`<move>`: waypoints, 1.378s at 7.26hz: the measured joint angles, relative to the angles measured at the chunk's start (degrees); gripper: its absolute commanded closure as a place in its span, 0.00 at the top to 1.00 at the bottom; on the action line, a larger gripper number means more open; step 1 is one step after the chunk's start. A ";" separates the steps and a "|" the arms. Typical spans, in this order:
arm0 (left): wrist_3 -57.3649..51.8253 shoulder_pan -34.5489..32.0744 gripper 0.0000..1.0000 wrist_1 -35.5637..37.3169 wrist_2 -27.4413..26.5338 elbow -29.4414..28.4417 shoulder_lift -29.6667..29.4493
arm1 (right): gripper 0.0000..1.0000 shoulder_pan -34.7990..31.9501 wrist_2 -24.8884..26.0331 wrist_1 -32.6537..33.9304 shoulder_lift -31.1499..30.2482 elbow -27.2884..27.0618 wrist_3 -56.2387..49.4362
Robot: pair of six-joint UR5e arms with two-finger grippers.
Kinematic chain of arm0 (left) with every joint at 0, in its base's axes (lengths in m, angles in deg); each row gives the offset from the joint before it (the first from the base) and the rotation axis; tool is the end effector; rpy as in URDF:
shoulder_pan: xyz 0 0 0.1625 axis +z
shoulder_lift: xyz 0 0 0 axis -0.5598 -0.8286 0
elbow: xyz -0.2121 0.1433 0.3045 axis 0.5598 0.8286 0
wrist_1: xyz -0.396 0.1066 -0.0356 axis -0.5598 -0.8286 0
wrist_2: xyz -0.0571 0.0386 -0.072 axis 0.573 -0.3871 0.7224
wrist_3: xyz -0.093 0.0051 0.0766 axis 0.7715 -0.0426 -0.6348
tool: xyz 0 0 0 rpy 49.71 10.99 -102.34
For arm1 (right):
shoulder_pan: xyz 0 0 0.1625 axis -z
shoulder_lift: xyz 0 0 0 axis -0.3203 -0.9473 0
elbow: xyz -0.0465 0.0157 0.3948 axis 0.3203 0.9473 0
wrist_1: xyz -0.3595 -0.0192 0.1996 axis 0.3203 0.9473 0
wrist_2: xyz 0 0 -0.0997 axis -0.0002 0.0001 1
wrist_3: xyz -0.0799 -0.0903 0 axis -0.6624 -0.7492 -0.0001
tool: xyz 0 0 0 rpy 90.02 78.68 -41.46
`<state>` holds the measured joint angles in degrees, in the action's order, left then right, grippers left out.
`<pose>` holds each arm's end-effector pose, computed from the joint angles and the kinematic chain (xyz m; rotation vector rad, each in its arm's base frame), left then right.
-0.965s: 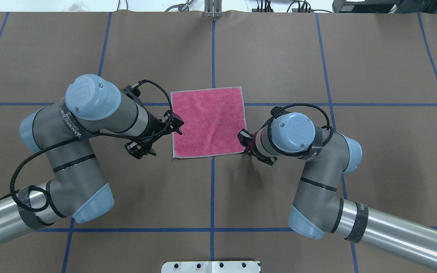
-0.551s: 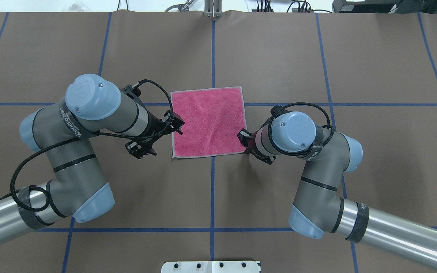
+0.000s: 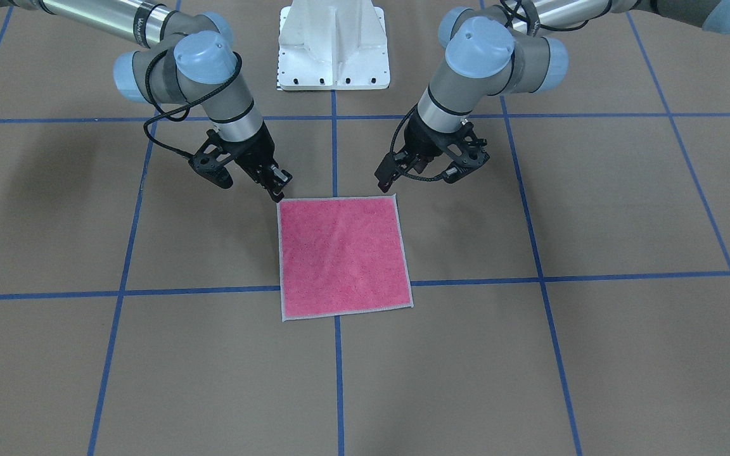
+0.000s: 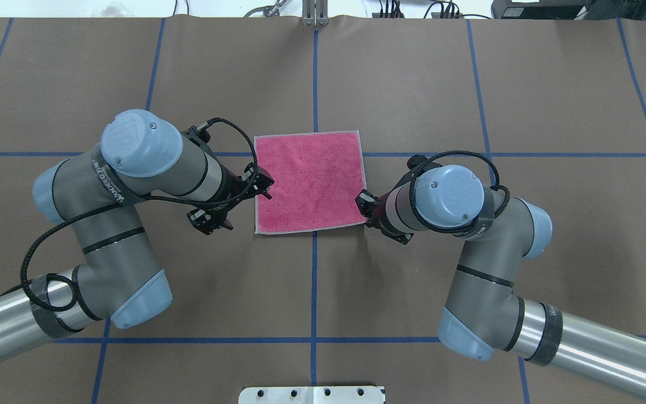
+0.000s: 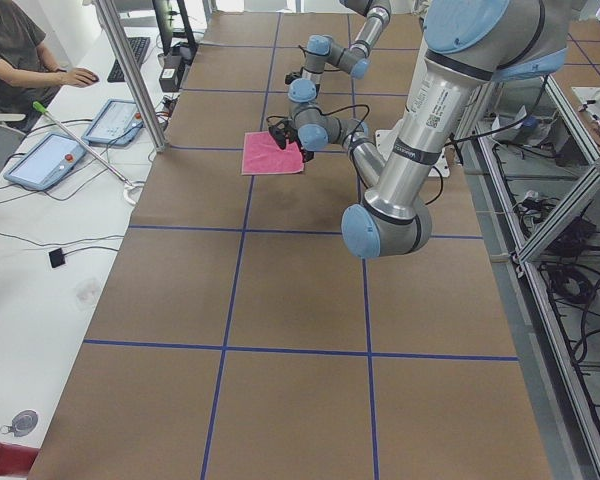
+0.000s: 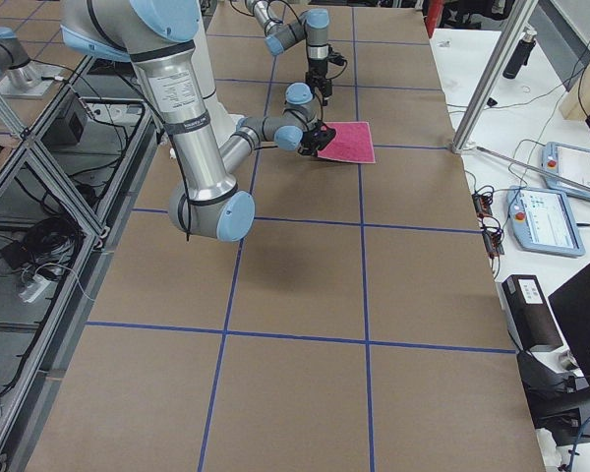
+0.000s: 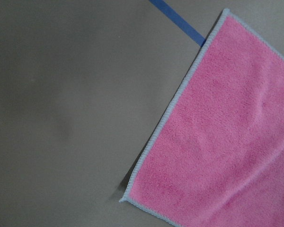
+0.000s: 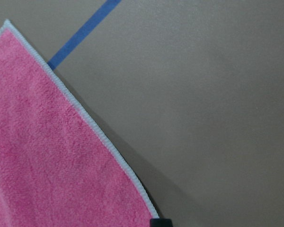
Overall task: Fold towel twice with both arms
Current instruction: 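Lower both grippers onto the towel's near corners and close them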
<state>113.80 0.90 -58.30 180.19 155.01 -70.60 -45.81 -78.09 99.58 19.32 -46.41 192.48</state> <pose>0.4940 -0.4242 0.2278 -0.2388 1.0489 -0.5890 -0.5283 -0.3949 0.2791 -0.1496 -1.0055 0.7201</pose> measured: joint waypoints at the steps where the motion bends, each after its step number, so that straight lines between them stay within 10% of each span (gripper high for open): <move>1: 0.27 0.00 1.00 0.02 0.00 -0.15 -0.15 | 0.00 0.15 -0.02 0.09 -0.39 -0.69 0.43; 10: 2.96 5.31 0.88 -0.34 -6.59 -4.57 -0.65 | 0.00 2.43 0.21 0.30 -2.82 -4.10 2.41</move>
<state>116.76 6.20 -58.64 173.60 150.44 -71.26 -43.38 -77.88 99.88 16.50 -50.50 194.89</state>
